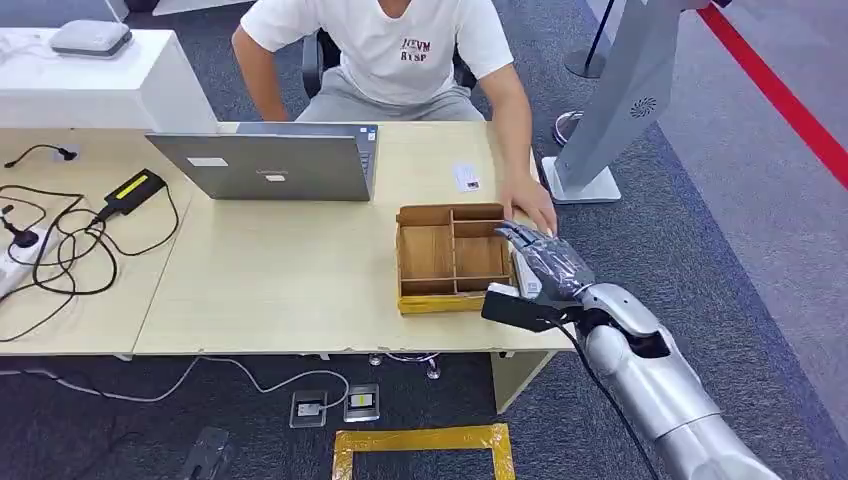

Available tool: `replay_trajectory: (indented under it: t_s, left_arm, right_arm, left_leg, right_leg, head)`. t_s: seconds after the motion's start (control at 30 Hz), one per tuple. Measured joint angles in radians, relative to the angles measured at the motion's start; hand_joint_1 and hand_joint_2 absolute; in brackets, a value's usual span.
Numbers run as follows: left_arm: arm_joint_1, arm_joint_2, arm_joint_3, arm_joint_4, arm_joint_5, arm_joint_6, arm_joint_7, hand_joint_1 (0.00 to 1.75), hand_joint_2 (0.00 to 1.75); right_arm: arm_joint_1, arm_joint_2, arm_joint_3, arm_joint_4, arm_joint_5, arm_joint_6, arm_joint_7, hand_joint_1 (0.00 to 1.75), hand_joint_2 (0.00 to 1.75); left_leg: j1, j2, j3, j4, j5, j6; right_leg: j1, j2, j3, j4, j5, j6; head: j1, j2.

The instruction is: Pass the card to the sensor for recognition and then transmit it.

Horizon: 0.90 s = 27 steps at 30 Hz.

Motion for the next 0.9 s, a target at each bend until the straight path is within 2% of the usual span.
replay_trajectory:
  t_s: [0.53,0.9]
  left_arm:
    - [-0.001,0.000,0.000,0.000,-0.005,0.000,0.000,0.00,0.00]
    - [-0.018,-0.003,0.000,0.000,-0.028,0.013,0.000,0.00,0.00]
  right_arm:
    - [0.009,-0.017,-0.004,-0.062,-0.020,-0.003,0.004,0.00,1.75]
    - [0.022,-0.043,-0.076,-0.125,-0.090,-0.068,0.011,0.00,1.75]
  left_leg:
    - [0.000,0.000,0.000,0.000,0.000,0.000]
    - [0.000,0.000,0.000,0.000,0.000,0.000]
  right_leg:
    - [0.000,0.000,0.000,0.000,0.000,0.000]
    - [0.000,0.000,0.000,0.000,0.000,0.000]
  head:
    - [0.000,0.000]
    - [0.000,0.000]
